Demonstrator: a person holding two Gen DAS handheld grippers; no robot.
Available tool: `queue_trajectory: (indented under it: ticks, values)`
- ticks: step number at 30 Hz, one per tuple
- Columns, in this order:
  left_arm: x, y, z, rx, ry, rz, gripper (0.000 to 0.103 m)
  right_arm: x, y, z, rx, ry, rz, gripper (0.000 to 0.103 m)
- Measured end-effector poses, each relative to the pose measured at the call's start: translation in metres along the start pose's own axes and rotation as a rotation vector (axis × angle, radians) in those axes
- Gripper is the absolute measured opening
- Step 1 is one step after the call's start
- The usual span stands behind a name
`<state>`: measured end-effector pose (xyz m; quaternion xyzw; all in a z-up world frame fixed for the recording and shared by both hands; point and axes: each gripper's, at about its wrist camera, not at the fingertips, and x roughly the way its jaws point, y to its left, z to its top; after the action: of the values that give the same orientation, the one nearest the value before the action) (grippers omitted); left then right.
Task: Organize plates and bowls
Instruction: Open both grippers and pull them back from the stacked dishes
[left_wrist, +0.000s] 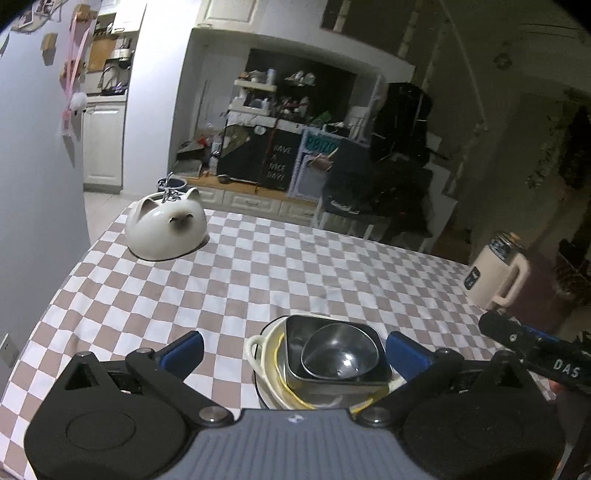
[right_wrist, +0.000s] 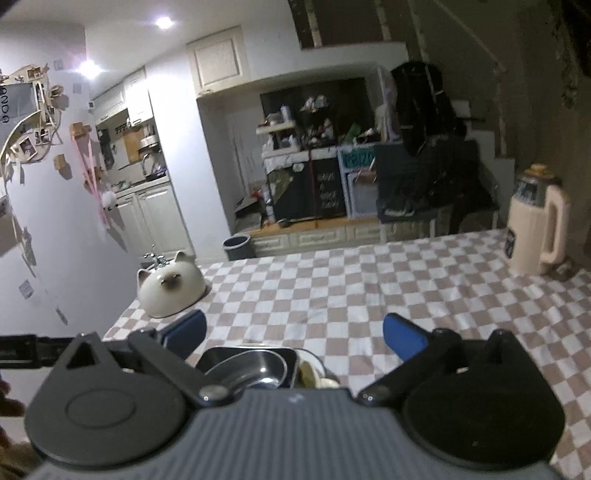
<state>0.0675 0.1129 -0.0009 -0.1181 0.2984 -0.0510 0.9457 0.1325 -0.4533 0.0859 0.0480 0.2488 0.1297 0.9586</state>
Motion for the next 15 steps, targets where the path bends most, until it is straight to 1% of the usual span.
queue_trajectory:
  ticks: [2,4,7,9,11,14,15]
  values:
    - [-0.006,0.001,-0.006,0.013,-0.004,-0.016,0.103,-0.008,0.000,-0.006,-0.008,0.004,-0.024,0.103]
    - [-0.012,0.001,-0.013,0.031,-0.011,-0.006,0.103,-0.013,0.001,-0.011,-0.013,0.006,-0.035,0.103]
    - [-0.021,-0.005,-0.025,0.090,-0.029,0.082,0.103,-0.022,0.001,-0.020,-0.016,0.007,-0.026,0.103]
    - [-0.026,-0.008,-0.034,0.123,-0.036,0.127,0.103,-0.027,0.002,-0.028,-0.024,0.004,-0.037,0.103]
    - [-0.029,-0.007,-0.042,0.131,-0.039,0.124,0.103,-0.030,0.004,-0.035,-0.044,0.007,-0.054,0.103]
    - [-0.031,-0.003,-0.053,0.125,-0.029,0.082,0.103,-0.037,0.007,-0.044,-0.076,0.017,-0.062,0.103]
    - [-0.031,-0.003,-0.057,0.129,-0.023,0.080,0.103,-0.038,0.008,-0.046,-0.088,0.016,-0.067,0.103]
